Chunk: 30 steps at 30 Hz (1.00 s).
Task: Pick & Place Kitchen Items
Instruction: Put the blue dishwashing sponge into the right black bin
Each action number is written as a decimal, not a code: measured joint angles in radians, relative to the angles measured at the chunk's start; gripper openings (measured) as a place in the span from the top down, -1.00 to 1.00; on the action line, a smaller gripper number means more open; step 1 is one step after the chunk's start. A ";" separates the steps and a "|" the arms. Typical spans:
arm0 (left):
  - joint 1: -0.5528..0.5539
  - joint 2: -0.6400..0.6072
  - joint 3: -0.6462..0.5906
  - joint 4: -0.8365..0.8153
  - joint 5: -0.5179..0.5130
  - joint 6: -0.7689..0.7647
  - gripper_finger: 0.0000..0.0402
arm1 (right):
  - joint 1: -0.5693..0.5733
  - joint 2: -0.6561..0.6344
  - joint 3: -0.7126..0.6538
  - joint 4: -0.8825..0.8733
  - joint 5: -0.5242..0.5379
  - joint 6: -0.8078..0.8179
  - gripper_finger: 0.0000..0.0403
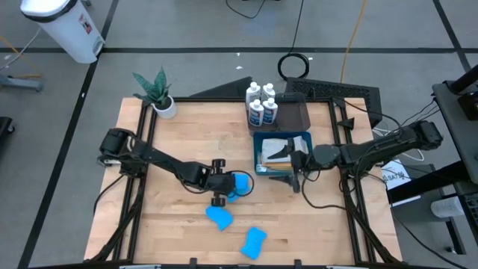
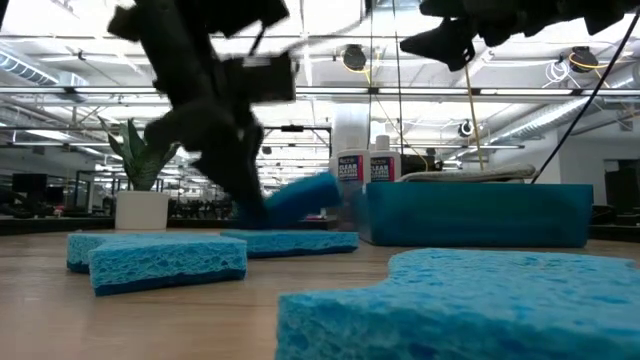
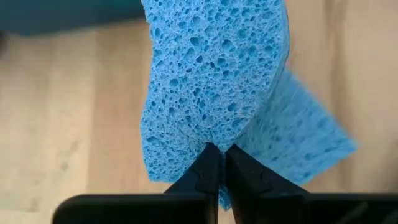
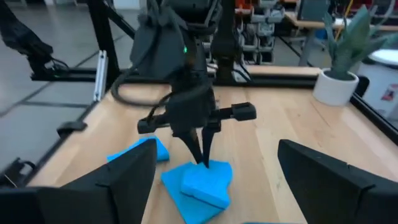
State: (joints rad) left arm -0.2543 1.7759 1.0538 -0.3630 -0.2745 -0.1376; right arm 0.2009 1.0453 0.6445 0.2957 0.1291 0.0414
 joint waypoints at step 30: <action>-0.080 -0.146 0.003 0.153 0.115 0.020 0.96 | 0.146 0.579 0.137 0.385 0.056 -0.370 -0.33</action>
State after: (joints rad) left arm -0.3340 1.6295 1.0569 -0.2101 -0.1593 -0.1181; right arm 0.3470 1.6240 0.7810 0.6810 0.1852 -0.3283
